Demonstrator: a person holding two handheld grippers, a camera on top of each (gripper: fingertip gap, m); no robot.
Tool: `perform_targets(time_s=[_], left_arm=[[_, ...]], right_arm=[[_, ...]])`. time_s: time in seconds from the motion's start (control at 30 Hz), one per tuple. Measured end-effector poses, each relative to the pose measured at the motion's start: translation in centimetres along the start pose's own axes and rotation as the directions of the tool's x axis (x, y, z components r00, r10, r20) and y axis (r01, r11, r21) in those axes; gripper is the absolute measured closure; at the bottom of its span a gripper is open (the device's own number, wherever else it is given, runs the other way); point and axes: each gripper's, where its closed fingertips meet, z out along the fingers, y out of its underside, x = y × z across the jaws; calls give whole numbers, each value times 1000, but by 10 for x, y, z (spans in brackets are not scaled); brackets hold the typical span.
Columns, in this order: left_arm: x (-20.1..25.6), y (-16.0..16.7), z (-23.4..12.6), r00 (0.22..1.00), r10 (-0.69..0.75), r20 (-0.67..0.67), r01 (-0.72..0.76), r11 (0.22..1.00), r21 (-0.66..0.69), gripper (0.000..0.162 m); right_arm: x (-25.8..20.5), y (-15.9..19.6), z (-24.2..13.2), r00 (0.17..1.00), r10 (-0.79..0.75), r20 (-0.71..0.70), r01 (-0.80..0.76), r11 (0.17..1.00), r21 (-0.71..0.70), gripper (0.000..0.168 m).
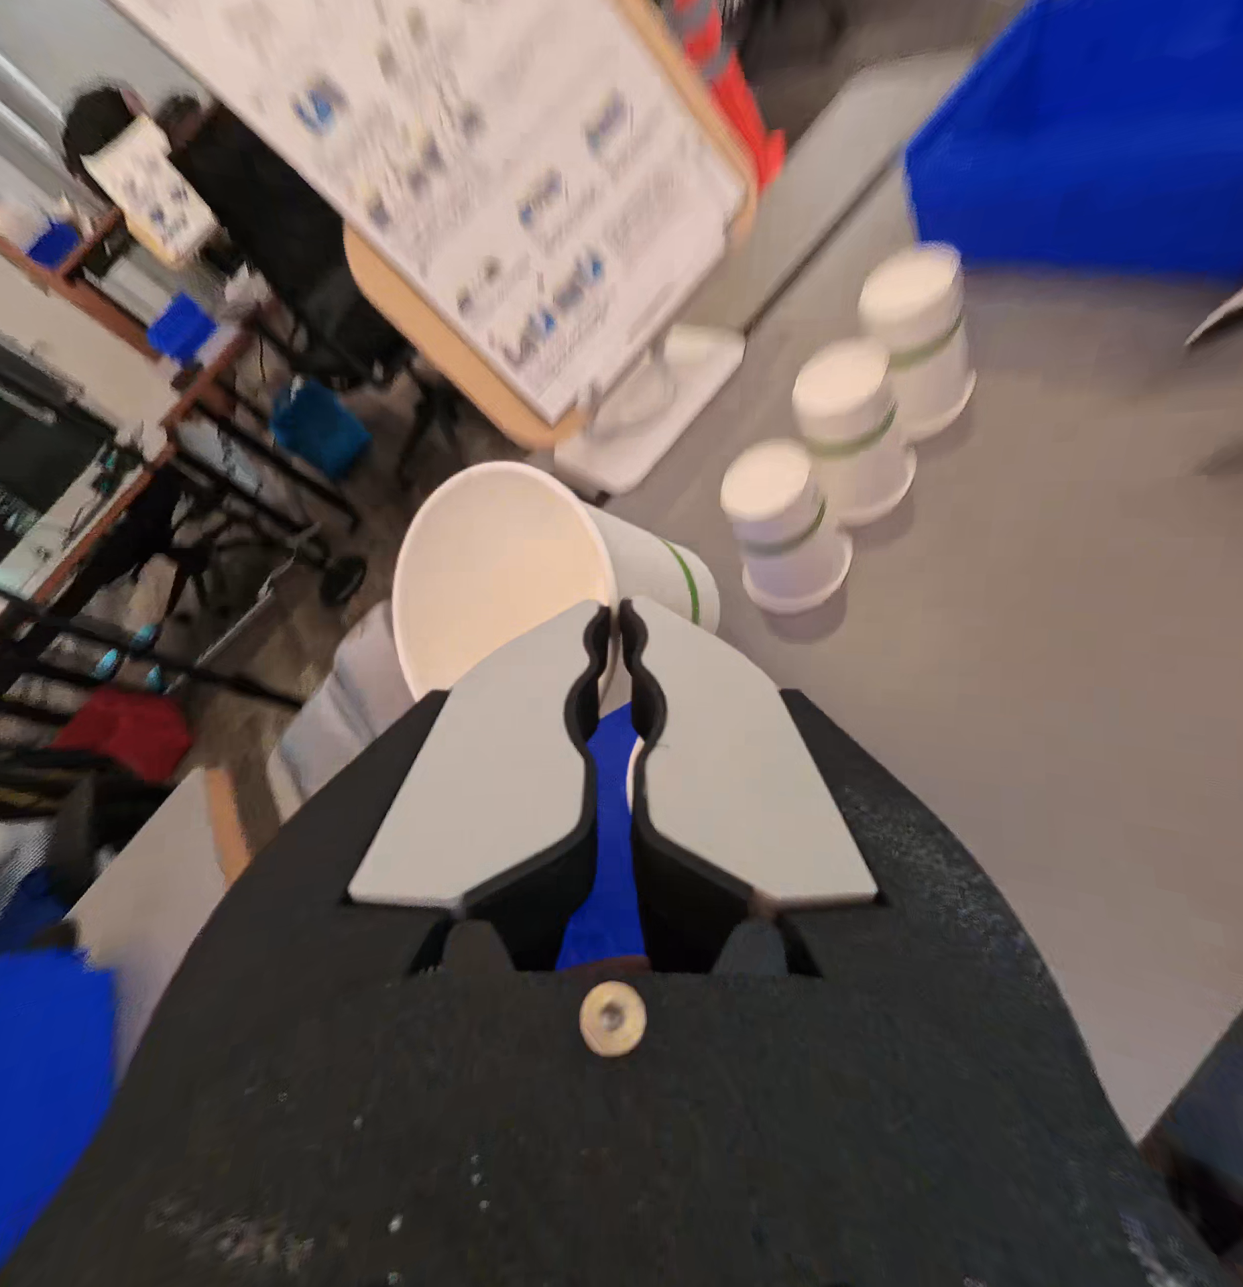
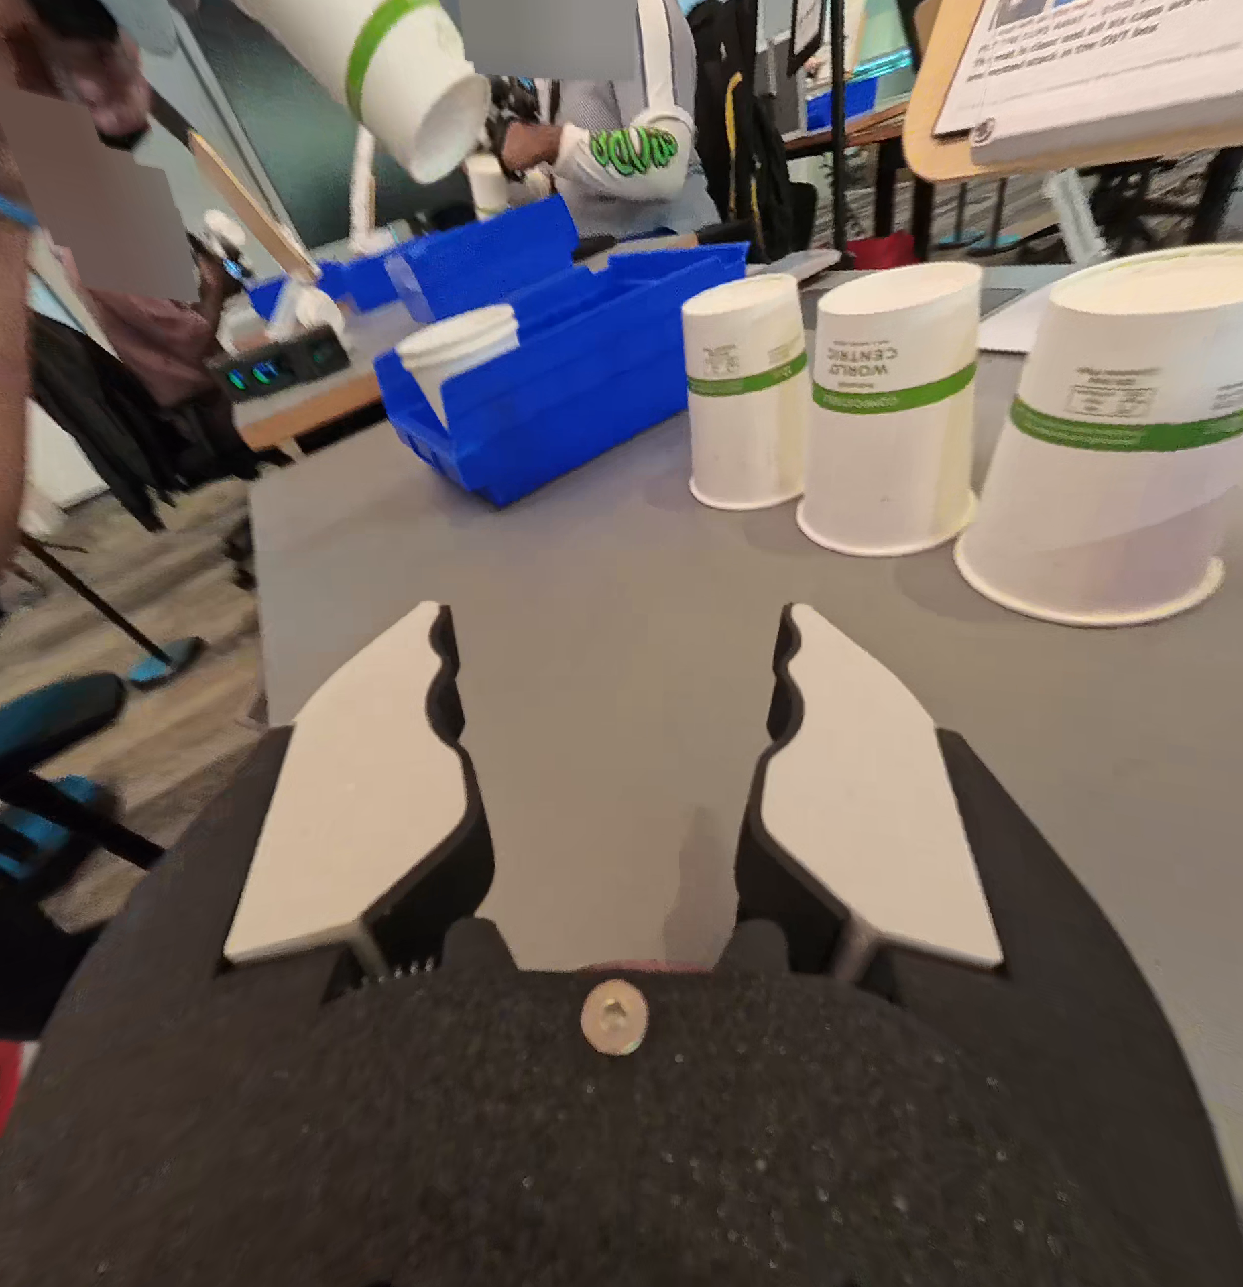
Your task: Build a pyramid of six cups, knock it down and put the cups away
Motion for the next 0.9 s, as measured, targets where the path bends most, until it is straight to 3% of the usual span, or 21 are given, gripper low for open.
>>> perform_targets(time_s=[0.17,0.3,0.4,0.57,0.7,0.9], left_arm=[[27,-69,6,985,-118,-127,154,932,328,160],[63,-99,30,928,-200,-314,326,842,429,159],[90,-110,51,871,-230,-434,425,795,432,160],[120,-111,78,768,-261,-585,537,761,364,160],[132,-107,89,712,-278,-645,584,744,325,160],[141,-92,103,691,-314,-651,597,756,269,159]], right_arm=[[-12,-44,42,971,154,185,-184,970,159,73],[-30,-98,66,906,193,376,-313,904,291,70],[-41,-128,75,903,117,414,-280,890,359,70],[-33,-148,75,939,54,339,-208,876,435,77],[-21,-141,71,945,62,320,-198,890,412,91],[-8,-130,64,969,40,245,-117,943,310,93]])
